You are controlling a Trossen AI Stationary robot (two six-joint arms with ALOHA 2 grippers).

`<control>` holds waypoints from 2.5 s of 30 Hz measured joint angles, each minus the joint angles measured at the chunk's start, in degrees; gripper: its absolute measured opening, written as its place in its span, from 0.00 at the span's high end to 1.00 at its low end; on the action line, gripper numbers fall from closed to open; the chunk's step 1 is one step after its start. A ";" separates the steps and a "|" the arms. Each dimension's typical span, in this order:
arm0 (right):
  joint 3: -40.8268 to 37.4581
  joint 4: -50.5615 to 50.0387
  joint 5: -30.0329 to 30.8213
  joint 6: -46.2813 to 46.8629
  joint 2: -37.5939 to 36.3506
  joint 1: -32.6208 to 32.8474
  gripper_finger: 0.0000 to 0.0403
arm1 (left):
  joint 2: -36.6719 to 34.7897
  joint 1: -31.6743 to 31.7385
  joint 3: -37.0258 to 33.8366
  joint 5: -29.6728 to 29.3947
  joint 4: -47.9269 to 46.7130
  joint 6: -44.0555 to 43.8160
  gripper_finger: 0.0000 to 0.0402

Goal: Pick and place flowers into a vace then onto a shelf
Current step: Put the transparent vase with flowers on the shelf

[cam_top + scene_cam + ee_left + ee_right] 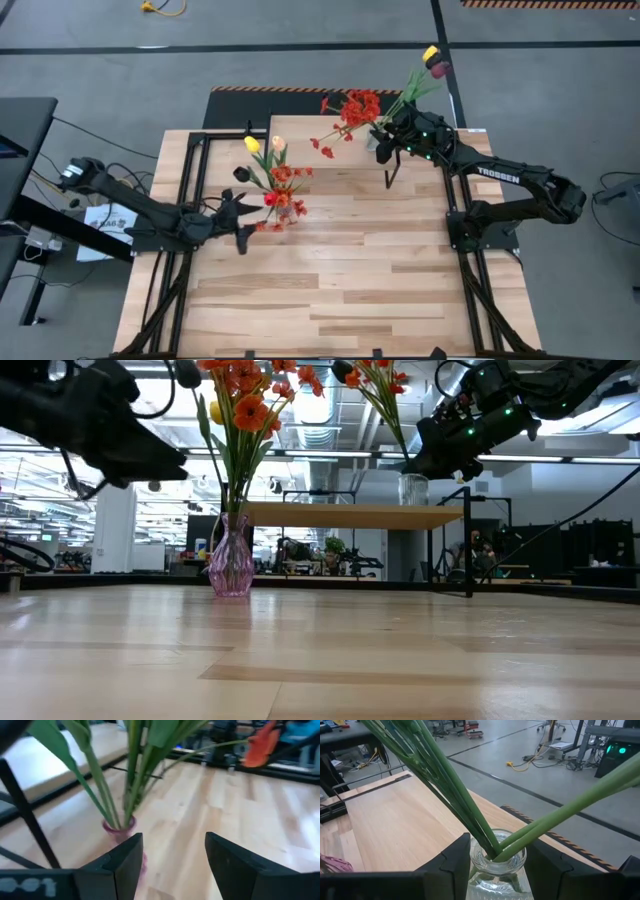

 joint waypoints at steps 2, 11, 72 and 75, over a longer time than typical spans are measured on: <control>0.00 -0.10 0.00 -0.25 0.00 0.00 0.64 | -3.47 -1.13 0.00 1.47 -3.72 -1.77 0.49; 0.00 -1.06 0.00 -0.44 0.00 0.55 0.62 | -13.34 -5.55 0.00 2.05 -9.31 -3.33 0.49; -0.04 -11.64 -0.20 -7.31 -6.55 1.77 0.39 | -14.41 -6.45 0.00 1.66 -11.45 -4.31 0.49; -0.04 -13.11 -0.17 -7.41 -7.02 1.72 0.39 | -14.41 -6.47 0.00 1.73 -11.45 -4.31 0.49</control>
